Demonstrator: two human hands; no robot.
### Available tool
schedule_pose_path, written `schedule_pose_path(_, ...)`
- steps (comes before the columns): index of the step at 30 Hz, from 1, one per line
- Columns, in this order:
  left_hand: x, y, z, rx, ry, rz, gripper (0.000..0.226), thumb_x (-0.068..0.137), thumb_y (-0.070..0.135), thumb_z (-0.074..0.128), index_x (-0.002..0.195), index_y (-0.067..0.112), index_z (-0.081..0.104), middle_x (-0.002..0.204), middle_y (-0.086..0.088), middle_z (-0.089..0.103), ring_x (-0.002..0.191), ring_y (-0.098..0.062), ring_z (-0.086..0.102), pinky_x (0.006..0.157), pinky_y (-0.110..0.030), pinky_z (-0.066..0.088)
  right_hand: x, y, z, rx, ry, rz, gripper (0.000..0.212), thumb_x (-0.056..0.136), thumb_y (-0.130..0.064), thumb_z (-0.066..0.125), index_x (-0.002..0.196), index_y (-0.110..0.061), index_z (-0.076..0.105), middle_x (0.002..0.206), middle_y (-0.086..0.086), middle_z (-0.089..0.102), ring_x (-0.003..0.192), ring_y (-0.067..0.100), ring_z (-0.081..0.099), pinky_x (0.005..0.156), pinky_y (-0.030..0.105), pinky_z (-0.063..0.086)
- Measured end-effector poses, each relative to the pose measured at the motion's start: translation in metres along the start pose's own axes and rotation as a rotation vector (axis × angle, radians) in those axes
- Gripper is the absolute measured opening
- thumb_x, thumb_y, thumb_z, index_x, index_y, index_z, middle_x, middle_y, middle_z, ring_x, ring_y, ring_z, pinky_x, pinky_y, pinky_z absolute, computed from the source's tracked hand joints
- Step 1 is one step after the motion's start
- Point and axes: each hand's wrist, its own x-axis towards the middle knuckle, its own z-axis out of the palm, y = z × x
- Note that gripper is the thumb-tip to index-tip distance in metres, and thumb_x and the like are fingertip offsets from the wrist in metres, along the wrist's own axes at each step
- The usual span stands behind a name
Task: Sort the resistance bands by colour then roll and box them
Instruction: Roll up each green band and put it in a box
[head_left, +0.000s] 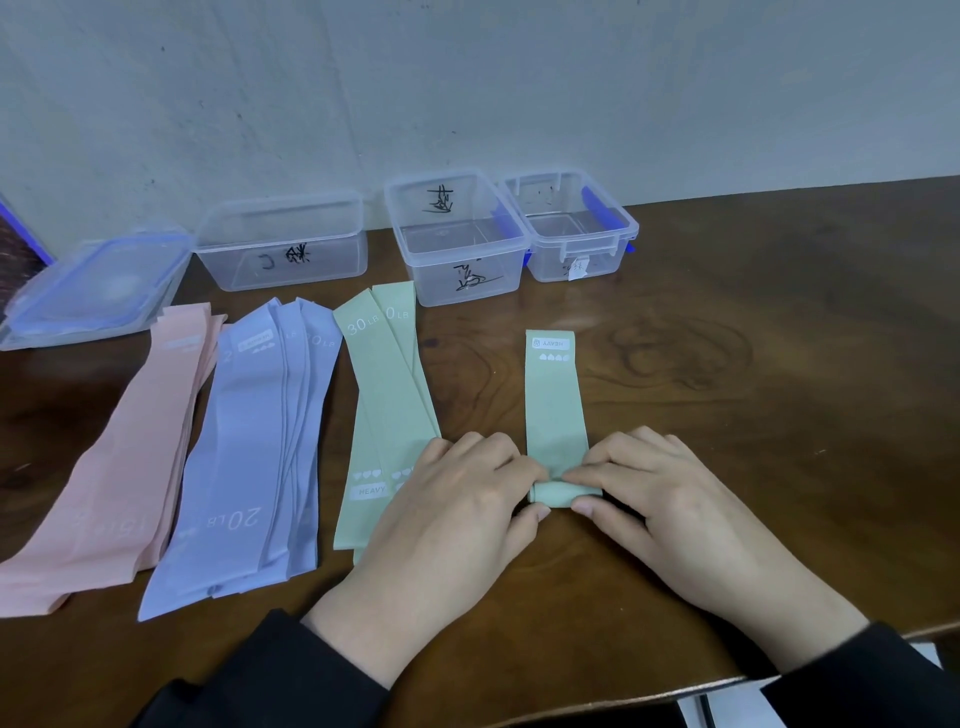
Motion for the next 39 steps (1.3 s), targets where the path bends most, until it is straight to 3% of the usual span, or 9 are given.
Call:
schedule_pose_path(3,-0.0007,0.0000,0.0005,0.007,0.001,-0.003,0.033,0.099,0.045,0.042,0.112,0.030,0.067,0.099,0.015,0.057,0.090,-0.007,0.049,0.083,-0.032,0.047,-0.0008,0.0012,0.0000,0.015,0.003,0.018,0.039,0.099,-0.055,0.051,0.125,-0.032,0.069,0.112,-0.023,0.057,0.102,0.002,0.051,0.086,0.029,0.047)
schedule_pose_path(8,-0.0004,0.0001,0.0003,-0.021,0.001,-0.013,0.032,0.097,0.047,0.048,0.116,0.030,0.067,0.101,0.016,0.058,0.091,-0.006,0.050,0.083,-0.031,0.048,-0.0005,0.0019,-0.0005,0.044,0.028,0.013,0.030,0.095,-0.049,0.059,0.114,-0.031,0.072,0.109,-0.023,0.060,0.101,0.003,0.054,0.084,0.034,0.050)
schedule_pose_path(17,-0.0001,0.0008,-0.0008,-0.025,0.010,-0.022,0.026,0.098,0.043,0.047,0.111,0.029,0.065,0.101,0.016,0.057,0.091,-0.006,0.050,0.083,-0.031,0.048,-0.0006,0.0016,-0.0004,0.031,0.005,0.020,0.038,0.096,-0.055,0.054,0.123,-0.031,0.068,0.110,-0.023,0.058,0.100,0.001,0.052,0.084,0.031,0.048)
schedule_pose_path(21,-0.0004,0.0001,-0.0007,-0.036,-0.001,-0.026,0.033,0.100,0.046,0.040,0.114,0.031,0.065,0.102,0.016,0.056,0.092,-0.006,0.048,0.084,-0.031,0.046,0.0000,0.0009,-0.0018,0.046,0.005,0.026,0.026,0.096,-0.052,0.056,0.114,-0.036,0.066,0.108,-0.025,0.058,0.100,0.002,0.052,0.083,0.031,0.047)
schedule_pose_path(26,0.0000,-0.0019,0.0007,-0.027,-0.004,-0.021,0.028,0.095,0.049,0.050,0.114,0.033,0.063,0.104,0.017,0.057,0.093,-0.006,0.049,0.085,-0.030,0.047,0.0003,0.0009,-0.0005,0.021,0.003,0.013,0.036,0.101,-0.055,0.048,0.120,-0.034,0.070,0.110,-0.025,0.054,0.100,0.001,0.050,0.083,0.029,0.046)
schedule_pose_path(29,-0.0005,-0.0019,0.0012,-0.009,-0.010,-0.024,0.034,0.097,0.049,0.042,0.115,0.031,0.065,0.103,0.016,0.056,0.093,-0.007,0.049,0.085,-0.031,0.047,0.0007,0.0014,-0.0008,0.036,0.004,0.017,0.041,0.097,-0.059,0.050,0.124,-0.034,0.066,0.114,-0.025,0.056,0.102,0.001,0.050,0.086,0.030,0.046)
schedule_pose_path(32,-0.0006,-0.0014,0.0010,-0.019,-0.009,-0.024,0.037,0.097,0.050,0.041,0.117,0.032,0.065,0.103,0.017,0.056,0.093,-0.007,0.049,0.084,-0.030,0.047,0.0003,0.0018,-0.0011,0.049,-0.006,0.015,0.031,0.097,-0.056,0.054,0.118,-0.036,0.066,0.112,-0.026,0.056,0.102,0.001,0.051,0.086,0.031,0.046)
schedule_pose_path(35,-0.0006,-0.0008,0.0009,-0.030,0.004,-0.031,0.032,0.093,0.050,0.051,0.117,0.033,0.062,0.104,0.018,0.057,0.093,-0.005,0.049,0.085,-0.029,0.047,0.0002,0.0013,-0.0004,0.024,0.004,0.020,0.034,0.099,-0.055,0.048,0.119,-0.036,0.068,0.111,-0.026,0.054,0.101,0.003,0.051,0.084,0.030,0.045)
schedule_pose_path(39,-0.0005,-0.0011,-0.0001,-0.032,0.008,-0.029,0.026,0.097,0.044,0.047,0.114,0.032,0.063,0.103,0.017,0.056,0.092,-0.006,0.049,0.084,-0.031,0.047,0.0003,0.0011,0.0007,0.022,0.000,0.031,0.039,0.099,-0.054,0.048,0.126,-0.033,0.067,0.111,-0.024,0.056,0.100,0.005,0.052,0.085,0.029,0.045)
